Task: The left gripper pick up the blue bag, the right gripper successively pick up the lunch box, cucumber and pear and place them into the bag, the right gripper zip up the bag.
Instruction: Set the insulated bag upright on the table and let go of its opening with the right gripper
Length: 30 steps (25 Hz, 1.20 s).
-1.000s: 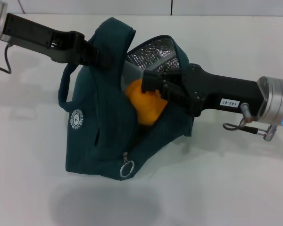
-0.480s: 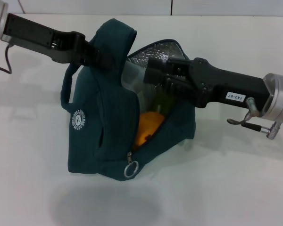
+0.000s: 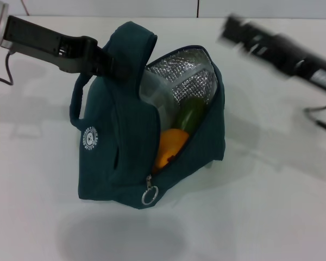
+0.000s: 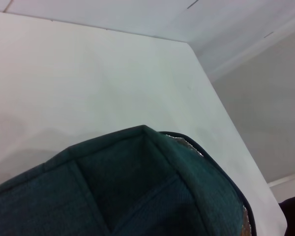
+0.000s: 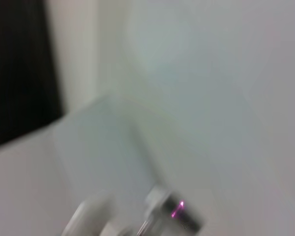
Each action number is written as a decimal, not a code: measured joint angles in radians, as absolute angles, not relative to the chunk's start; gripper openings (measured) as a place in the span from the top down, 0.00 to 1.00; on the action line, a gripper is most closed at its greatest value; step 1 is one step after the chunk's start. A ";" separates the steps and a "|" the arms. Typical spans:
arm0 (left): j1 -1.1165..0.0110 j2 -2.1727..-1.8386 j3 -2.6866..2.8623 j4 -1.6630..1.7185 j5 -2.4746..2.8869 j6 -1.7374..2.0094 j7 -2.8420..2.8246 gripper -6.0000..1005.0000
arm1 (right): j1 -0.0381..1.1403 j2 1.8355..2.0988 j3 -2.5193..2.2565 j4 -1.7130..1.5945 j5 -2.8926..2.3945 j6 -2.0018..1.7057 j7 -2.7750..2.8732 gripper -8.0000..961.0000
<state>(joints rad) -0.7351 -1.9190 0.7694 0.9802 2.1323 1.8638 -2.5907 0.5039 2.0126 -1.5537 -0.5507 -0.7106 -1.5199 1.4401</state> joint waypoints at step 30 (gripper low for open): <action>-0.733 -1.925 0.773 0.984 2.132 1.868 -2.588 0.95 | 0.565 2.023 -1.441 -0.234 -0.934 -1.389 2.067 0.25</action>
<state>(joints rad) -0.7326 -1.9247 0.7732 0.9844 2.1325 1.8684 -2.5878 0.5647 2.0226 -1.4413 -0.2342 -0.9339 -1.3885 2.0675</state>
